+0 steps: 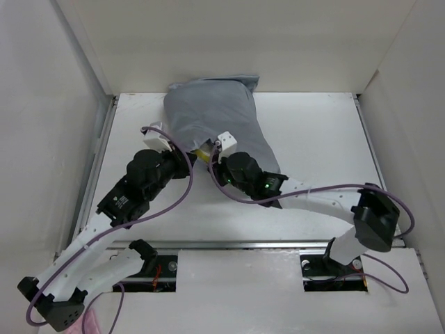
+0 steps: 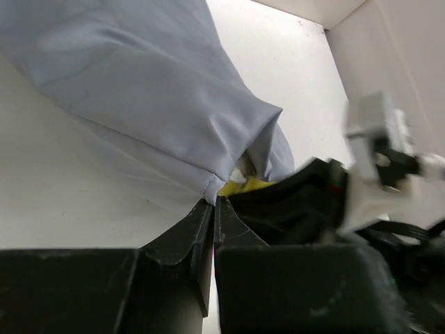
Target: Put the pillow into the pillowcase
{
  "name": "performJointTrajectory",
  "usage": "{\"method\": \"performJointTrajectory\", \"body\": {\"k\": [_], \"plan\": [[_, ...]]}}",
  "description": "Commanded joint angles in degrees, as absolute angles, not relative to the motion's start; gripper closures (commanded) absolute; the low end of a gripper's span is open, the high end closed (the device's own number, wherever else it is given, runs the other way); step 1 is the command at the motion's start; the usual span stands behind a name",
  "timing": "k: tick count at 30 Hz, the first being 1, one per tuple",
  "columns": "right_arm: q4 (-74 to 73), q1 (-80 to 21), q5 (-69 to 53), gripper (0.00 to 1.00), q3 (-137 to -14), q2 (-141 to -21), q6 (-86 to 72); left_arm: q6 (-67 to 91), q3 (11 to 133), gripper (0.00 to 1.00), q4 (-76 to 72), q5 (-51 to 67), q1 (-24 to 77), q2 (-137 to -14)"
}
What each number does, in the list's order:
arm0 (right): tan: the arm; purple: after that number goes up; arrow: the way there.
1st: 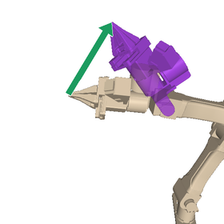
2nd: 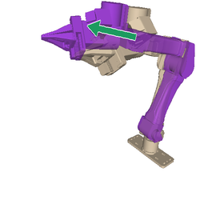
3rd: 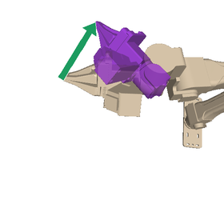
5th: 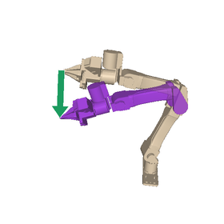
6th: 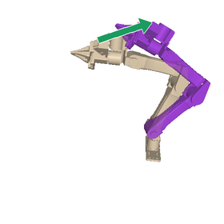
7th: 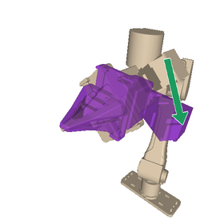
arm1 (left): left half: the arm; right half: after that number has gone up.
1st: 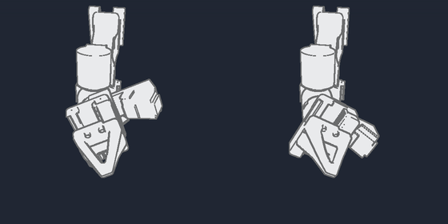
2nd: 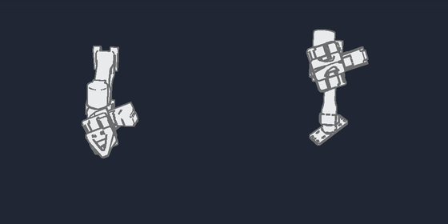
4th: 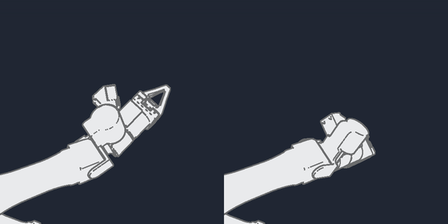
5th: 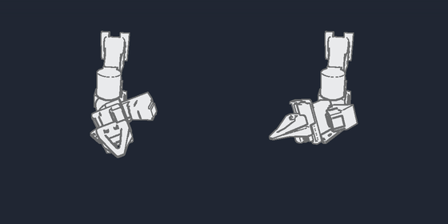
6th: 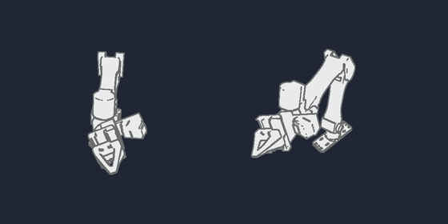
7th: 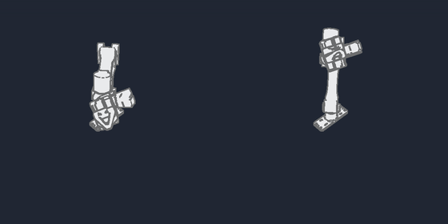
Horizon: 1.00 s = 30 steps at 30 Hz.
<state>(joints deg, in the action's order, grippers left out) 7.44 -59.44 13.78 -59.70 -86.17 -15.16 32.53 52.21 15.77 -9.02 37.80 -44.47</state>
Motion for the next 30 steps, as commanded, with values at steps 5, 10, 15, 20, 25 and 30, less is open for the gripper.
{"method": "performJointTrajectory", "body": {"k": [5,10,15,20,25,30], "plan": [[14.8,-59.8,45.4,0.93,-76.2,-100.6,-23.0,29.2,62.1,1.00,10.7,-1.0,38.1,-42.1],[11.6,-59.8,40.7,0.87,-81.0,-98.2,-14.1,29.3,67.0,1.00,16.1,-7.4,38.1,-40.4],[-5.6,-59.8,1.6,0.35,-81.6,-87.1,-2.9,28.7,70.6,1.00,10.9,-13.8,38.1,-42.8],[-30.1,-59.8,9.9,0.17,-85.8,-74.5,-6.4,25.4,81.0,1.00,11.4,-18.9,38.1,-51.5],[-46.1,-59.8,35.0,0.02,-82.8,-64.5,-22.2,22.0,88.2,1.00,11.4,-21.5,38.1,-58.1],[-58.7,-59.8,39.4,0.00,-76.0,-59.8,-36.6,20.0,91.1,1.00,12.0,-21.5,38.1,-59.9]]}}
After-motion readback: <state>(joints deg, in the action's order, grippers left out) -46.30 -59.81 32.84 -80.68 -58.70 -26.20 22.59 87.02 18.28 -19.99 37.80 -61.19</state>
